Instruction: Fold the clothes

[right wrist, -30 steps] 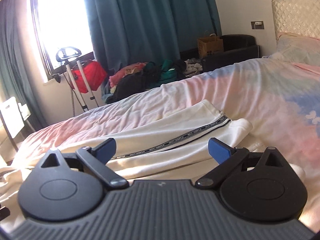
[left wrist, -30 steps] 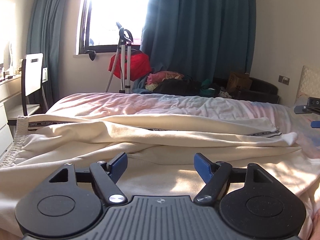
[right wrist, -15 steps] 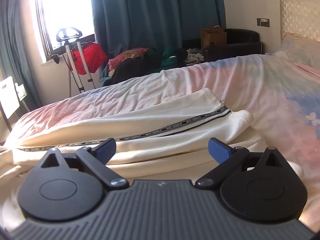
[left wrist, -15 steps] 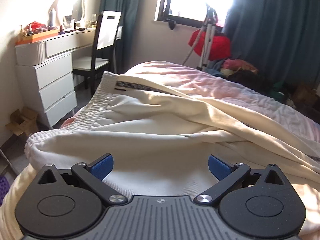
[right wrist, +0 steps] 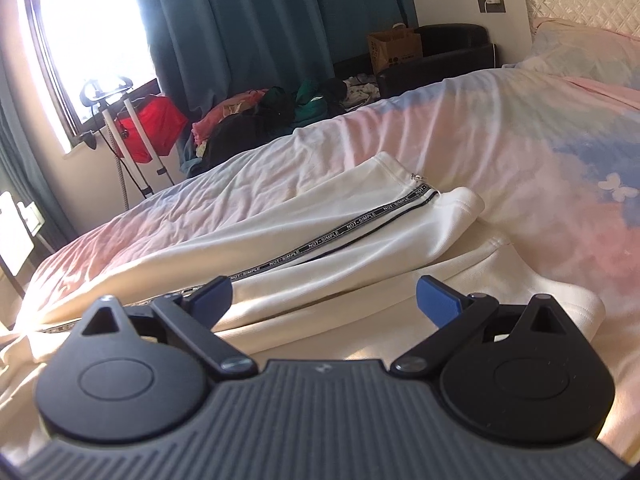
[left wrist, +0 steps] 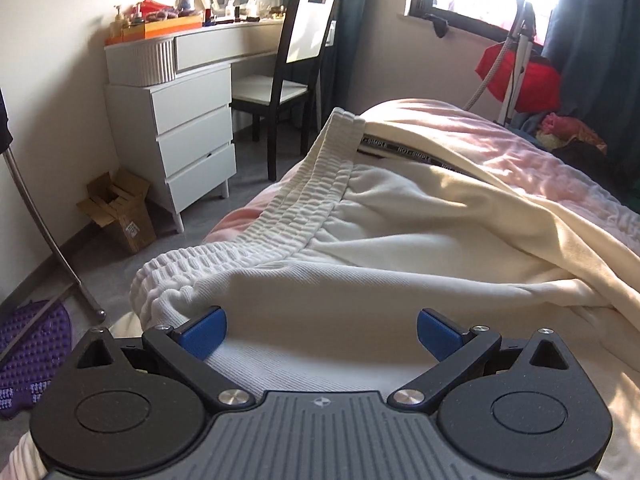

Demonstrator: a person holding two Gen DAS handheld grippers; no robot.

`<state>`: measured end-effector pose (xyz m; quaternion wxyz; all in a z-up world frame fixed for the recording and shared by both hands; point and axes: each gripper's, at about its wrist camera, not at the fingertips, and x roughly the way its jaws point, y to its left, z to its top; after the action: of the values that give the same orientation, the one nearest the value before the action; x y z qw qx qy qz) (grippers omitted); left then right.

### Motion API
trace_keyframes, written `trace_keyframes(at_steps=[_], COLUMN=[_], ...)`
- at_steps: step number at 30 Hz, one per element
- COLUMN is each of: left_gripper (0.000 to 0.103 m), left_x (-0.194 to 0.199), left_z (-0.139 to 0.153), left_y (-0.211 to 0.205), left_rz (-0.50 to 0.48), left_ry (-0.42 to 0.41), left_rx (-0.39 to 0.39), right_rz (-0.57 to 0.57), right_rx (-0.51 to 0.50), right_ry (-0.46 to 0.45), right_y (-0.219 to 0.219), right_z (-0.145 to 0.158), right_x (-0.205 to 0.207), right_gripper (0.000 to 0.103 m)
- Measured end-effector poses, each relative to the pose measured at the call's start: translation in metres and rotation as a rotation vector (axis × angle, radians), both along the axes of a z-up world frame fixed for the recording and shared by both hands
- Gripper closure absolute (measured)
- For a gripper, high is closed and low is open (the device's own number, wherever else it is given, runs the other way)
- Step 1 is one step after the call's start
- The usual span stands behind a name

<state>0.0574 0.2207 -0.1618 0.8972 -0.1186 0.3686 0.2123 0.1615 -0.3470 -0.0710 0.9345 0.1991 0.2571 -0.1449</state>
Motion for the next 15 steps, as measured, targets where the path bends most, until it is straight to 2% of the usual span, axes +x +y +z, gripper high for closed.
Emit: trace_keyframes(at_steps=[4,7,8,12,15], left_gripper=[0.001,0.001,0.001,0.001,0.001], left_x=[-0.006,-0.011,-0.014,-0.031,-0.038], left_z=[0.000,0.004,0.006,0.020,0.021], left_y=[-0.002,0.002,0.003,0.009,0.020], left_rz=[0.001,0.029,0.046,0.191,0.235], left_ry=[0.008,-0.017,-0.024,-0.062,-0.061], left_rx=[-0.010,-0.058,-0.062,0.012,-0.040], right_rz=[-0.009,-0.017,-0.019,-0.027,-0.033], right_rx=[0.013,0.014,0.016,0.033,0.041], right_ry=[0.007,0.013,0.014,0.019,0.027], right_y=[-0.002,-0.003,-0.004,-0.008,-0.010], right_z=[-0.001,-0.001,-0.001,-0.003,-0.004], right_x=[0.001,0.001,0.001,0.000,0.001], right_gripper=[0.003,0.003,0.003,0.003,0.003])
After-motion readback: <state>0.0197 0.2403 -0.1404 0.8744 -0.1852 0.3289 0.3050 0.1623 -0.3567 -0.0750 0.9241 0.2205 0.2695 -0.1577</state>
